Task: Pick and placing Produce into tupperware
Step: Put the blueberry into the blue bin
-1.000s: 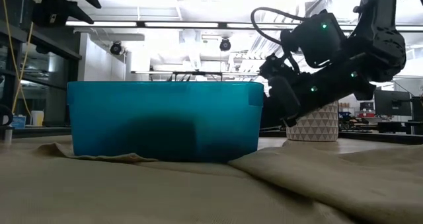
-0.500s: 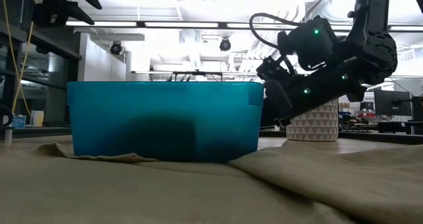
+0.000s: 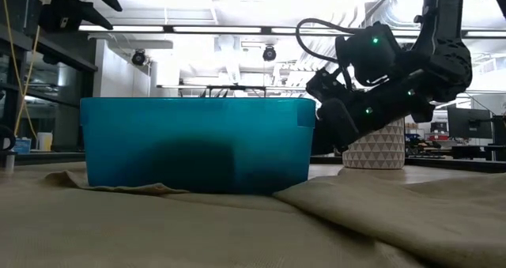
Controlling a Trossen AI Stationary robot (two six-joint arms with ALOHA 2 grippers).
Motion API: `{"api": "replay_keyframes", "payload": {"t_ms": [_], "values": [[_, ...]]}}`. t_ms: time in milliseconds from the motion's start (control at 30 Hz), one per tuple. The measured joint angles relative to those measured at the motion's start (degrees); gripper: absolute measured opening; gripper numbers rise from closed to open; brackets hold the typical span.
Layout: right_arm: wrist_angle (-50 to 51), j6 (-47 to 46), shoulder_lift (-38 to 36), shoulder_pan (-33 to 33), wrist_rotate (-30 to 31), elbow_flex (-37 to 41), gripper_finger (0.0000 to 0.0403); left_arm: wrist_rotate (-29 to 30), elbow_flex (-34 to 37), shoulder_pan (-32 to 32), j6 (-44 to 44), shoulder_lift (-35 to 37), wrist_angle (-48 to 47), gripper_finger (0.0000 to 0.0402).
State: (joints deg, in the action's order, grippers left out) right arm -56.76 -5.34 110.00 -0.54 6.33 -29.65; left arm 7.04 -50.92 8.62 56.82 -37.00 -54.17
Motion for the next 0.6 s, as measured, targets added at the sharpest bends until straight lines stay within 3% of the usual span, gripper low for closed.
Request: {"api": "replay_keyframes", "payload": {"t_ms": [267,600], "values": [[0.4,0.7,3.3,1.7,-5.8,-2.2,0.0172,0.1,0.0,0.0,0.0,0.0,0.0,0.0156],[0.2,1.8,5.1,1.2,-4.9,-4.8,0.0172,0.1,0.0,0.0,0.0,0.0,-0.2,0.0156]]}}
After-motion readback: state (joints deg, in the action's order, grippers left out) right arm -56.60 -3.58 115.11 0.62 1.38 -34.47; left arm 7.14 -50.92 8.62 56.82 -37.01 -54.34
